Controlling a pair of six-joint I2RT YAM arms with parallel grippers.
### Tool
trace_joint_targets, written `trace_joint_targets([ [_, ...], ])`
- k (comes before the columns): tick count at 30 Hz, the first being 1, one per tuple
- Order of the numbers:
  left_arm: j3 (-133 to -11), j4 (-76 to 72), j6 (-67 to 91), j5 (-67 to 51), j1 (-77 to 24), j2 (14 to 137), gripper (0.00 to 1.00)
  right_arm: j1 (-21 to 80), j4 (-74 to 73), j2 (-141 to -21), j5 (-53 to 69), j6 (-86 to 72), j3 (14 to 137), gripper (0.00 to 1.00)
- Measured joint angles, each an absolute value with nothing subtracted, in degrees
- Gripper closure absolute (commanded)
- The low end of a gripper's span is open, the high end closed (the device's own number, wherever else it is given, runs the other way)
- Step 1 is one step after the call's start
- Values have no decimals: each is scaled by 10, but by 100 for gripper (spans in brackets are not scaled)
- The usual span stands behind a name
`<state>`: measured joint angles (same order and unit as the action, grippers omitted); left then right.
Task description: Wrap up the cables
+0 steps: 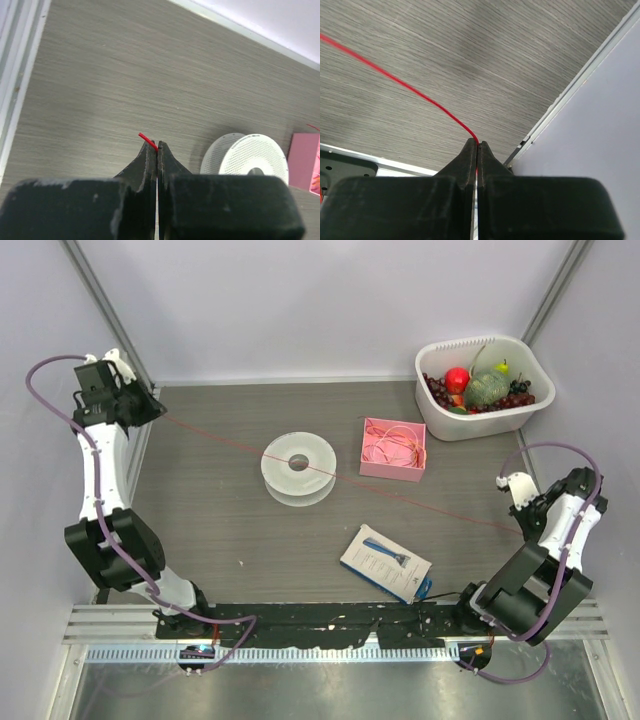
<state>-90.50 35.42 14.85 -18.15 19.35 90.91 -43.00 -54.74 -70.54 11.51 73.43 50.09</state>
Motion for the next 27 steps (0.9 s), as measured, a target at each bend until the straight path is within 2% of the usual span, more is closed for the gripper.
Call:
trace_joint_targets([
  [3, -896, 339, 164, -203, 175, 891, 100, -430, -555, -705, 110, 733, 512, 98],
  [5, -893, 329, 177, -218, 152, 870, 100, -429, -566, -710, 110, 731, 527, 90],
  [7, -893, 318, 190, -233, 125, 850, 100, -425, -581, -726, 111, 724, 550, 73],
  [10, -893, 296, 209, -257, 78, 817, 100, -418, -605, -765, 119, 702, 592, 19],
  [16, -886, 269, 231, -289, 3, 773, 100, -380, -668, -796, 154, 678, 670, 16],
  [27, -841, 263, 235, -344, -60, 726, 100, -190, -729, -761, 288, 575, 799, 16],
])
